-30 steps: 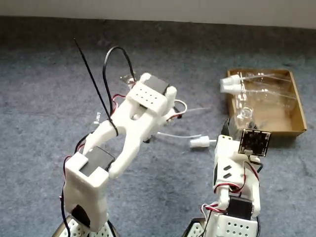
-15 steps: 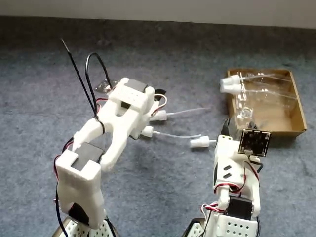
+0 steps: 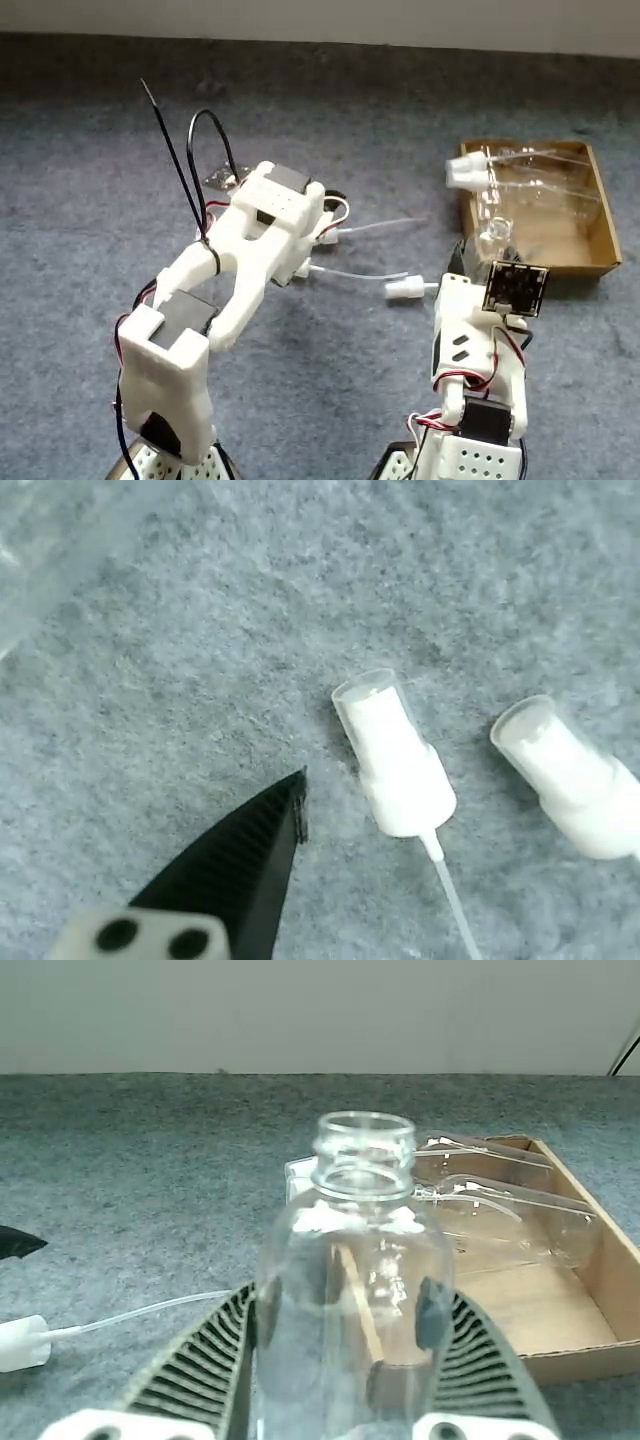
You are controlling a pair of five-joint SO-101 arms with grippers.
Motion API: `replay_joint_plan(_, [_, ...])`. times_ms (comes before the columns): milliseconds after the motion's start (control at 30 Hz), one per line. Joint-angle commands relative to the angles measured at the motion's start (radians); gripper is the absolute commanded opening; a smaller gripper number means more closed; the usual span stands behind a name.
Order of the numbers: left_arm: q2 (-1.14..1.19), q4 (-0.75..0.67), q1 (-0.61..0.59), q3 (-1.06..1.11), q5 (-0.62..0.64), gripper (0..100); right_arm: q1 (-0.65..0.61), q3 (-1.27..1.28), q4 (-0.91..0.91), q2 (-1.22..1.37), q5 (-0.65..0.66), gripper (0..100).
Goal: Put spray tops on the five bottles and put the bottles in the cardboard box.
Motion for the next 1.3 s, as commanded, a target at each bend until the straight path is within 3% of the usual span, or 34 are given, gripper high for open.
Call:
replay_joint_plan(0, [-0.054,-0.012,0.016,-0.01,0.014,41,-0.008,-0.008,-0.03,-0.004,-0.005,13.9])
replay_joint_plan(133, [-0.054,-0.012,0.015,-0.01,0.014,32,-0.008,-0.008,-0.03,-0.004,-0.005,13.9])
replay_joint_plan(767, [-0.093,0.014,0.019,-0.022,0.014,34,-0.008,-0.008,-0.03,-0.004,-0.005,13.9])
replay_joint_plan(1033, [-0.147,0.181,0.016,-0.056,0.006,34,-0.008,-0.008,-0.03,-0.004,-0.005,13.9])
replay_joint_plan(1267, [-0.039,0.107,-0.024,-0.054,0.006,34,-0.008,-0.008,-0.03,-0.004,-0.005,13.9])
